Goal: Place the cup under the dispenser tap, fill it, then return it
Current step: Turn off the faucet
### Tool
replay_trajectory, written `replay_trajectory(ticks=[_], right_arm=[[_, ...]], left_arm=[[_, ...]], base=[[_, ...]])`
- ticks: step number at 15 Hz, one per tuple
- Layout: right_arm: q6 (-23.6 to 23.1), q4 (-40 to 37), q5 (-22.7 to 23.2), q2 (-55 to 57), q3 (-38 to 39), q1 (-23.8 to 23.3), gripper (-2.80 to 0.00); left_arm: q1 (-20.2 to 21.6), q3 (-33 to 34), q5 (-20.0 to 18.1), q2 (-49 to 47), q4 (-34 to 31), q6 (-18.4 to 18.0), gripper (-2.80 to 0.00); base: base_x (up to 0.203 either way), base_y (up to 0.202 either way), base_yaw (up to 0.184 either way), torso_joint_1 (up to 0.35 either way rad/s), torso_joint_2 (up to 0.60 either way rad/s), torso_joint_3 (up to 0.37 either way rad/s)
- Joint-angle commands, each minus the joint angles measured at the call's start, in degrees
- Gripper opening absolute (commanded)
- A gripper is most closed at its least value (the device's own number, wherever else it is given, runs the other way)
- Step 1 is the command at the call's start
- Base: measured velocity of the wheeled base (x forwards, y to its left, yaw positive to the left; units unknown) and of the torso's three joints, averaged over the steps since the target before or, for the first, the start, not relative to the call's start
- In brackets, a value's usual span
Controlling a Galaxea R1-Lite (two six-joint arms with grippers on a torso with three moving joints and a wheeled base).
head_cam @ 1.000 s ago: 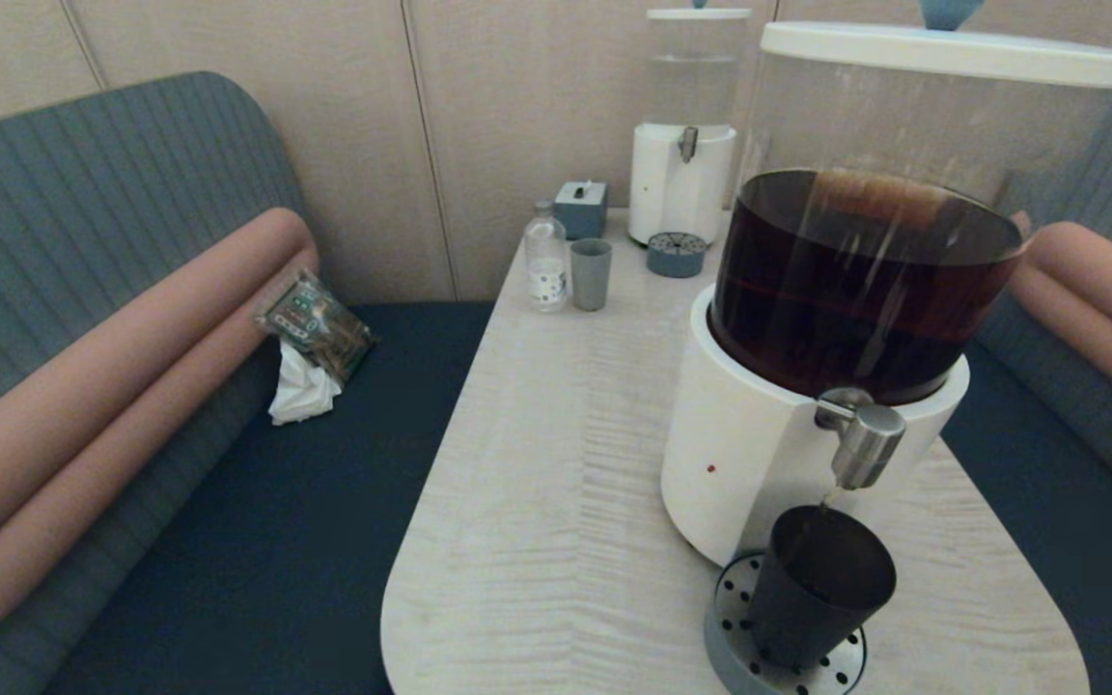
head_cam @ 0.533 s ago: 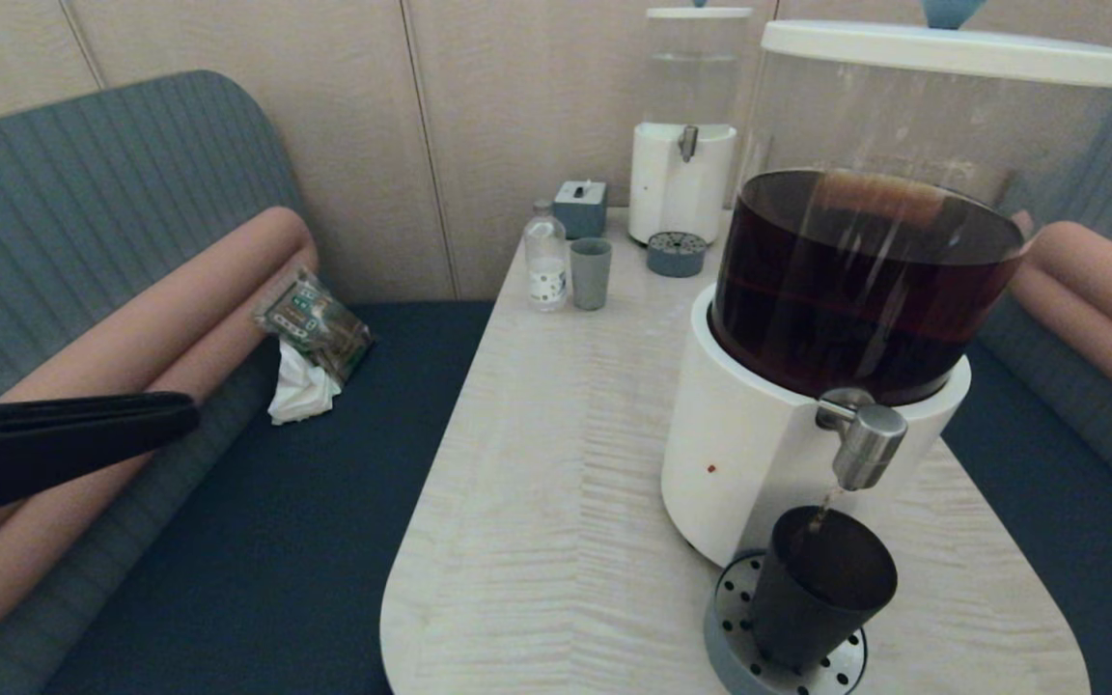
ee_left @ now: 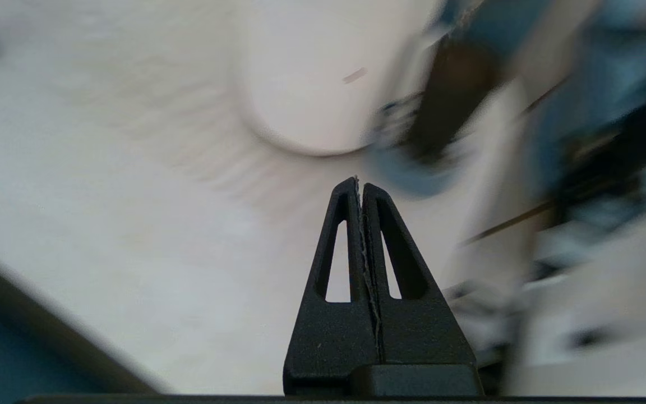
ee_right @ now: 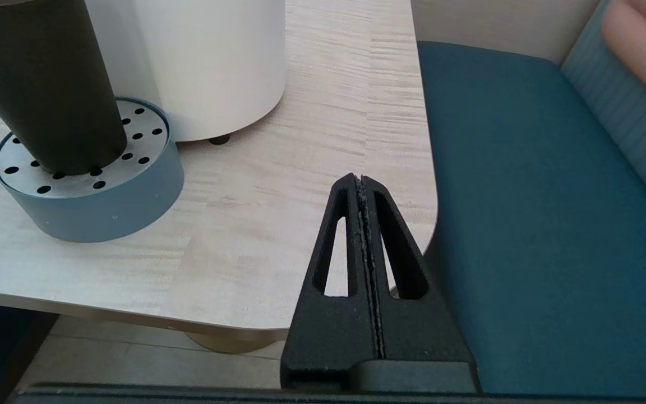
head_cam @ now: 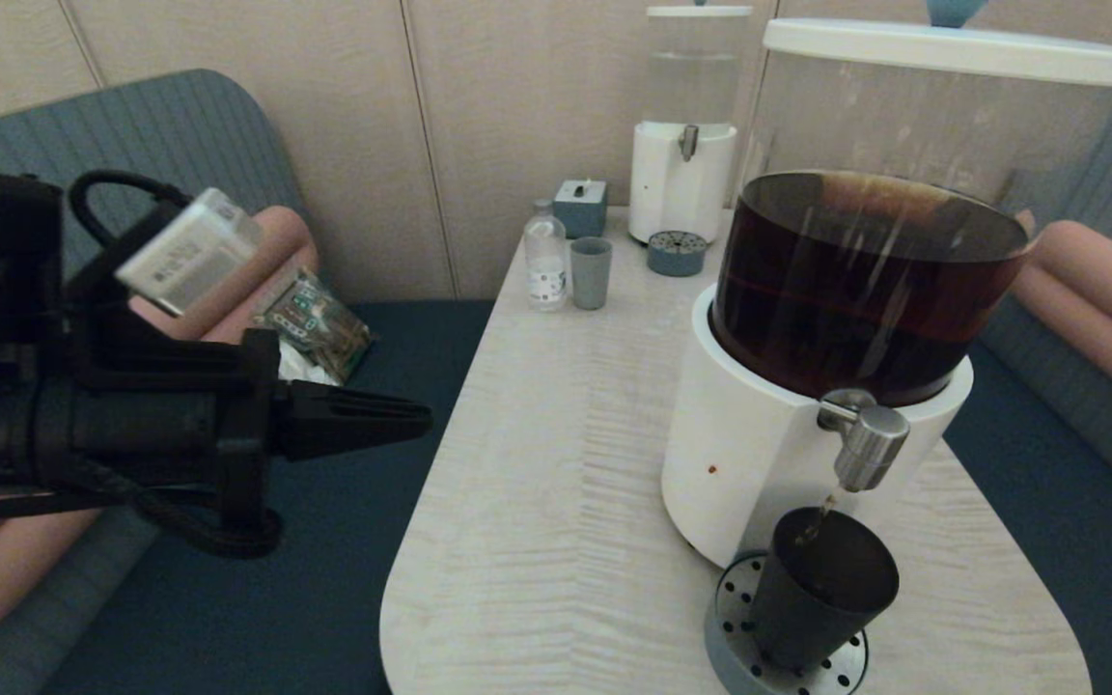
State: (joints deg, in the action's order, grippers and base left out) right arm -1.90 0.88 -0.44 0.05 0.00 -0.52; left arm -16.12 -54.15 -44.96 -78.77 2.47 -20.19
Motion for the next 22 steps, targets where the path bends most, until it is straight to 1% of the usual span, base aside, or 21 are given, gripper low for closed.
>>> replay_trajectory(ticks=[1, 3, 6, 9, 10, 12, 14, 17, 19, 22], right_arm=[[0.0, 0.0, 0.0, 0.0, 0.2, 0.0, -2.8], [0.0, 0.0, 0.0, 0.0, 0.1, 0.0, -2.8], [0.0, 0.0, 0.0, 0.0, 0.1, 0.0, -2.8], [0.0, 0.0, 0.0, 0.0, 0.2, 0.0, -2.8], [0.0, 0.0, 0.0, 0.0, 0.2, 0.0, -2.8], [0.0, 0.0, 0.0, 0.0, 0.2, 0.0, -2.8], [0.0, 0.0, 0.0, 0.0, 0.2, 0.0, -2.8], [0.0, 0.0, 0.0, 0.0, 0.2, 0.0, -2.8], [0.0, 0.0, 0.0, 0.0, 0.1, 0.0, -2.8], [0.0, 0.0, 0.0, 0.0, 0.2, 0.0, -2.8]], left_arm=[[-3.9, -1.8, 6.7, -5.0, 0.2, -4.3, -2.8], [-9.6, -5.7, 13.3, -7.4, 0.6, -5.1, -2.8], [-18.7, -11.6, 20.6, -10.7, 0.3, -5.6, -2.8], [-26.6, -15.7, 26.5, -13.3, 0.2, -5.3, -2.8], [-28.8, -17.1, 28.7, -14.4, 0.1, -5.3, -2.8], [-31.3, -19.8, 31.8, -17.2, 0.4, -5.3, -2.8], [-32.8, -20.8, 34.0, -18.6, 1.0, -5.1, -2.8], [-35.5, -21.2, 35.5, -19.0, 0.8, -4.9, -2.8], [-37.2, -21.2, 35.6, -19.5, 0.9, -4.2, -2.8], [-38.1, -22.8, 35.6, -21.6, 1.0, -4.0, -2.8]], base=[[0.0, 0.0, 0.0, 0.0, 0.0, 0.0], [0.0, 0.0, 0.0, 0.0, 0.0, 0.0], [0.0, 0.0, 0.0, 0.0, 0.0, 0.0], [0.0, 0.0, 0.0, 0.0, 0.0, 0.0], [0.0, 0.0, 0.0, 0.0, 0.0, 0.0], [0.0, 0.0, 0.0, 0.0, 0.0, 0.0], [0.0, 0.0, 0.0, 0.0, 0.0, 0.0], [0.0, 0.0, 0.0, 0.0, 0.0, 0.0], [0.0, 0.0, 0.0, 0.0, 0.0, 0.0], [0.0, 0.0, 0.0, 0.0, 0.0, 0.0]])
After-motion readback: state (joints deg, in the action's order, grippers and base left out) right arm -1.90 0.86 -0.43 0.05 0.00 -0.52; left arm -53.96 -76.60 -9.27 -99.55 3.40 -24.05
